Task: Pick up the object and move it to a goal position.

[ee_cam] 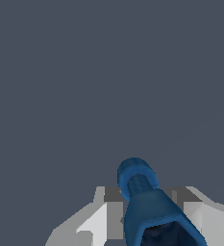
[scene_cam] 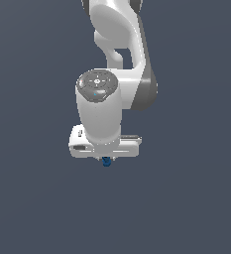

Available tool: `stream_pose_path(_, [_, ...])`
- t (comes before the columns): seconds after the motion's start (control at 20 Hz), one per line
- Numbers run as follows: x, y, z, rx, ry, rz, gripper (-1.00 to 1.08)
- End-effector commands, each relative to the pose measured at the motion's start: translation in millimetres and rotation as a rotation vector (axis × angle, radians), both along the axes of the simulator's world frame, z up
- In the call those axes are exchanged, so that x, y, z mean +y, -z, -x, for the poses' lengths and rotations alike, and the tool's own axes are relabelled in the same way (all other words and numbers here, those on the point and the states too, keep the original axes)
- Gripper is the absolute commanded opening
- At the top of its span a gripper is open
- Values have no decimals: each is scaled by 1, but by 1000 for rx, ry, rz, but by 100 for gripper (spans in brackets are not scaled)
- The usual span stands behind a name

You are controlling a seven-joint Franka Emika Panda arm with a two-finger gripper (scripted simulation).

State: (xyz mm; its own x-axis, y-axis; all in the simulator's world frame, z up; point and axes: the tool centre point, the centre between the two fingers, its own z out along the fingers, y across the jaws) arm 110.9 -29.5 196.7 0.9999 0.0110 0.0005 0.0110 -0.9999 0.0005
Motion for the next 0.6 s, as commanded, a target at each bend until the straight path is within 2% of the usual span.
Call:
stream_pose_path(0.0, [3, -7, -9, 0, 0, 0, -100])
stream_pose_path(0.55, [9, -23, -33, 0, 0, 0, -100])
